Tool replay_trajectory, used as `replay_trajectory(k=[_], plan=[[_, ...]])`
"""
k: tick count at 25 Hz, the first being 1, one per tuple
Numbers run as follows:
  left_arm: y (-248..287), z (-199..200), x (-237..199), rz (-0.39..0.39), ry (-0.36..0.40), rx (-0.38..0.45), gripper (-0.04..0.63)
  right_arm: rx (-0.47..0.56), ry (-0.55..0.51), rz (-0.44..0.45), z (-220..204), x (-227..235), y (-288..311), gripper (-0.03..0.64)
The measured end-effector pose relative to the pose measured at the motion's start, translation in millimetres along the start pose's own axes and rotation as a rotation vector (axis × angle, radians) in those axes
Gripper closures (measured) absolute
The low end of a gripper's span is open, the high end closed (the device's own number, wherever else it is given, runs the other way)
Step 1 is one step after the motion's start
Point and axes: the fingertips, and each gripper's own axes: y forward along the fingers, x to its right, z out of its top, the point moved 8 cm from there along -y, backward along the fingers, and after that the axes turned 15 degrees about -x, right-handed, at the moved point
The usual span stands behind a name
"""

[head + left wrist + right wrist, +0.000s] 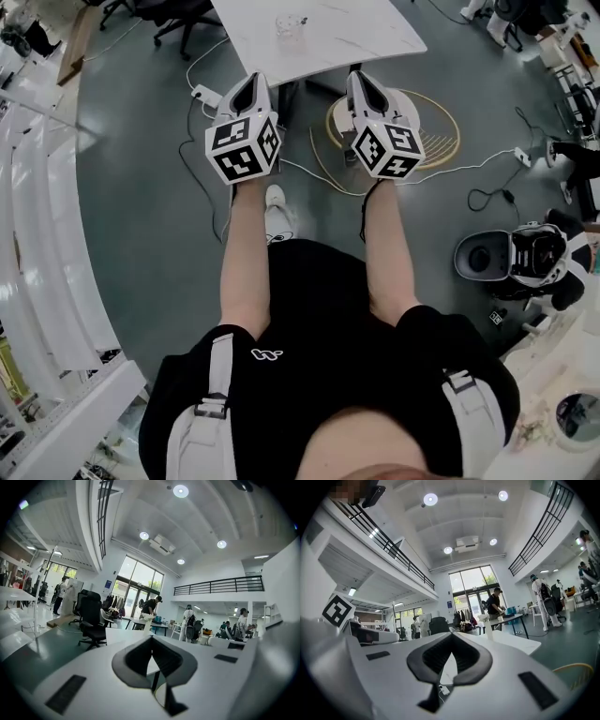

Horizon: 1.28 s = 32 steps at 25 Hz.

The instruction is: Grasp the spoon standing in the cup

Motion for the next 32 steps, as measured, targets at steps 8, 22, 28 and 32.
replay_trajectory(k=[8,22,28,32], plan=[[79,21,-43,-0.03,-0.018,-0.067,0.581,-0.076,0.005,-0.015,6,7,92,0.611],[189,40,-107,-0.066,-0.092,-0.144,0.581,-0.188,-0.013,-0.039,7,18,209,0.611],[224,27,-109,-0.077,-0.117,-0.206,0.581,-0.269,-0.071,-0.109,-7,40,224,0.611],[247,22,-102,-0.085,-0.107,-0.239,0.581,-0.281,-0.069,-0.117,-11,56,238,0.611]])
